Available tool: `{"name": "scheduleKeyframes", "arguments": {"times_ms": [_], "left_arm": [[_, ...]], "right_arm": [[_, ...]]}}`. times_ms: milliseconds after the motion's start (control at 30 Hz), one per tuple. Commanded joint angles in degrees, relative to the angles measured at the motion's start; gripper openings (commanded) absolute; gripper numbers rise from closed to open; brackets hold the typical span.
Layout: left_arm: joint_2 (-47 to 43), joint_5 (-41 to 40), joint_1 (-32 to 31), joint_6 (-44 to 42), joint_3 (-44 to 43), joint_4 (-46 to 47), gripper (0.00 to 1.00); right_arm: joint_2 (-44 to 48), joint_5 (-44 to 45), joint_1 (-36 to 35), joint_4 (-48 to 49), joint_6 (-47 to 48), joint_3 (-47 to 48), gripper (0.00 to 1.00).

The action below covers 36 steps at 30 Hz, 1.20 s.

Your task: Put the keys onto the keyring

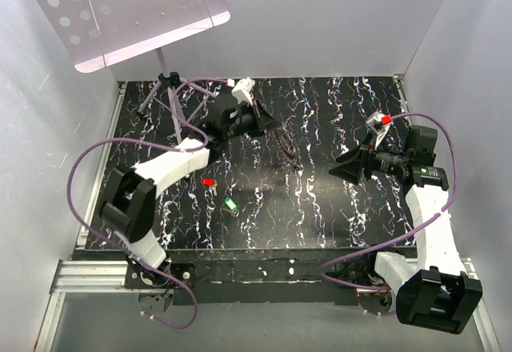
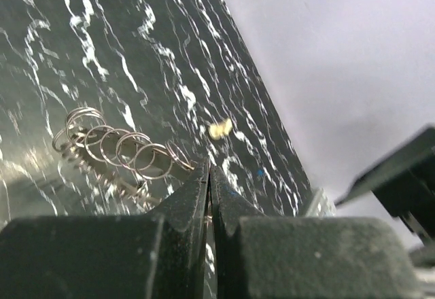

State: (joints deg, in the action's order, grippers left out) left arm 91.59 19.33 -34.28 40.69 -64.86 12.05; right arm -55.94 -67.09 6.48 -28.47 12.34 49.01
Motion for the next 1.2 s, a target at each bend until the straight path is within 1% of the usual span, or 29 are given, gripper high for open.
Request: {"name": "scheduleKeyframes", "arguments": {"times_ms": [0, 33, 67, 133, 167, 233, 300, 400, 700, 800, 967, 1167], "left_arm": [[9.0, 1.7, 1.6, 2.8, -13.3, 2.6, 0.0], [12.9, 3.6, 1.4, 4.4, -17.0, 2.7, 0.0], [16.4, 6.0, 0.9, 6.2, -23.0, 2.9, 0.0], [23.4, 8.4, -0.7, 9.7, -29.3, 3.1, 0.0], [26.4, 8.9, -1.6, 11.0, -33.9, 2.9, 0.0], [31.1, 9.2, -3.2, 11.6, -40.3, 0.4, 0.0], [34.3, 8.4, -4.7, 10.6, -44.8, -2.5, 0.0], [38.7, 6.4, -6.0, 10.4, -49.4, -4.8, 0.0], [52.3, -0.3, -8.2, 14.6, -64.9, -4.8, 0.0], [55.0, -3.3, -8.7, 16.3, -66.5, -3.7, 0.0], [59.5, -3.6, -9.7, 19.9, -70.3, -2.2, 0.0], [65.6, -4.0, -11.2, 23.9, -78.0, -2.7, 0.0]], "right_arm": [[1.4, -3.4, 2.9, 4.5, 0.1, -0.3, 0.73], [1.4, -3.2, 3.4, 4.0, 0.9, -0.3, 0.73], [1.5, -2.7, 3.8, 3.5, 1.5, -0.1, 0.73], [1.7, -2.1, 5.4, 3.2, 1.8, -0.1, 0.73], [2.0, -1.9, 6.3, 3.0, 1.8, 0.1, 0.73], [2.6, -1.4, 8.6, 2.6, 1.6, 0.3, 0.73], [3.1, -1.2, 10.6, 2.6, 1.2, 0.5, 0.73], [3.5, -1.6, 12.1, 2.6, 0.9, 0.6, 0.73], [3.9, -2.4, 13.2, 2.8, 0.5, 0.4, 0.73], [4.0, -3.0, 13.4, 3.3, 0.3, 0.1, 0.73], [4.0, -3.5, 13.6, 3.7, 0.0, -0.1, 0.74], [4.1, -3.7, 13.9, 4.0, -0.4, -0.3, 0.74]]}}
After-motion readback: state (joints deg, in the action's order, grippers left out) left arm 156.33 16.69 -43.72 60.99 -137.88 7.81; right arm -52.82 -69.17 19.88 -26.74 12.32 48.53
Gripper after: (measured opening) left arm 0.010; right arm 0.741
